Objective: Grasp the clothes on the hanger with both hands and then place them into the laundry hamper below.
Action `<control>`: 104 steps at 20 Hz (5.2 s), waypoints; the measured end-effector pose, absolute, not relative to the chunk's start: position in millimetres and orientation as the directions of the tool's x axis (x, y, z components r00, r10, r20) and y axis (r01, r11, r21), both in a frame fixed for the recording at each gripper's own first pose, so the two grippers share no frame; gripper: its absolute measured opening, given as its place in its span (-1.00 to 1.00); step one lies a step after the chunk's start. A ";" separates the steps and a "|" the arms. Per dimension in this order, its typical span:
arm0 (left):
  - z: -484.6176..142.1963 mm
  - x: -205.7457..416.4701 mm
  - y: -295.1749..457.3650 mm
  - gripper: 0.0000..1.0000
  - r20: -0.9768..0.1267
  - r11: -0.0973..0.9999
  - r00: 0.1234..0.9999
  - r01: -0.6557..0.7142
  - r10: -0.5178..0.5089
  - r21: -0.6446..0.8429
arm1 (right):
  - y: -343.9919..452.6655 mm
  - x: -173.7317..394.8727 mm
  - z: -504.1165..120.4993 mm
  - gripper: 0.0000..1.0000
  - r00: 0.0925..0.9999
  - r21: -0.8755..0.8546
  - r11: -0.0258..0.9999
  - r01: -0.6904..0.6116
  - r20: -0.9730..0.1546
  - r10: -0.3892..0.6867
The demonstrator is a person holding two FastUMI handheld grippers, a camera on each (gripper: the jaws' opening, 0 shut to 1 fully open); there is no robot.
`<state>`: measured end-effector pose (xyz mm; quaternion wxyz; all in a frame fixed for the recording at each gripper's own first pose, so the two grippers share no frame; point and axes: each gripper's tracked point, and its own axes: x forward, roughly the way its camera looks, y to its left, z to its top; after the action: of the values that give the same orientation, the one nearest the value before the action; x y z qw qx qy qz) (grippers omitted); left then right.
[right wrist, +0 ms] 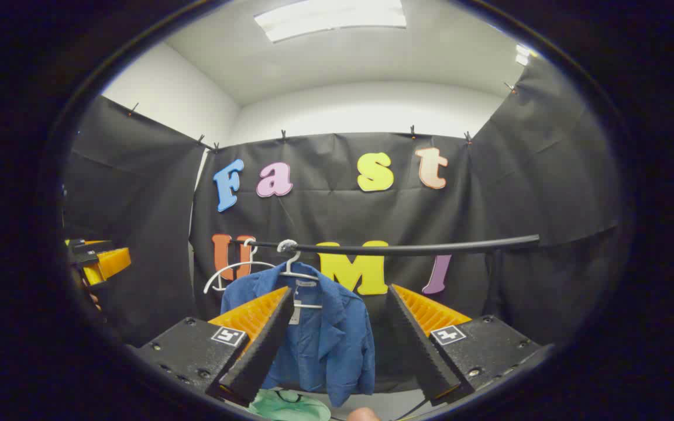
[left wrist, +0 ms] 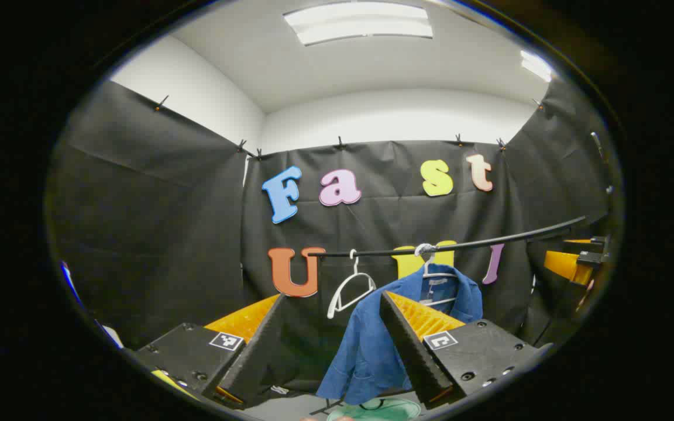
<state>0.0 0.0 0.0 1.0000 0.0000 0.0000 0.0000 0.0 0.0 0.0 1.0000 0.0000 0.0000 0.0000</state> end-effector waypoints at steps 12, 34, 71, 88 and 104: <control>-17.2 22.4 -15.6 1.00 -0.018 0.996 0.996 0.092 -0.092 -0.022 | 1.3 6.6 -18.9 0.99 0.997 -0.017 0.998 0.059 -0.055 -0.060; -80.5 53.2 -34.4 1.00 -0.120 0.955 0.947 0.290 -0.297 -0.067 | 10.2 11.7 -72.6 0.99 0.961 -0.041 0.974 0.224 -0.157 -0.228; -263.4 210.1 -178.0 0.73 -0.404 0.976 0.893 0.138 -0.197 -0.169 | -11.2 286.9 -259.8 0.53 0.888 0.272 0.960 -0.061 -0.425 0.176; -213.8 226.5 -117.0 -0.96 -0.310 0.962 0.937 0.076 -0.159 -0.264 | -98.2 268.4 -194.9 -0.77 0.948 0.427 0.899 -0.098 -0.235 0.215; -121.6 215.7 -49.7 -0.87 -0.168 0.939 0.979 0.052 -0.115 -0.341 | -133.8 277.9 -121.9 -0.77 0.982 0.602 0.793 -0.095 -0.074 0.174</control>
<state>215.7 -49.7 -121.6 0.9802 -0.1697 0.0930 -0.0428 277.9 -133.8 -121.9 0.9447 0.3139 0.0626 0.0712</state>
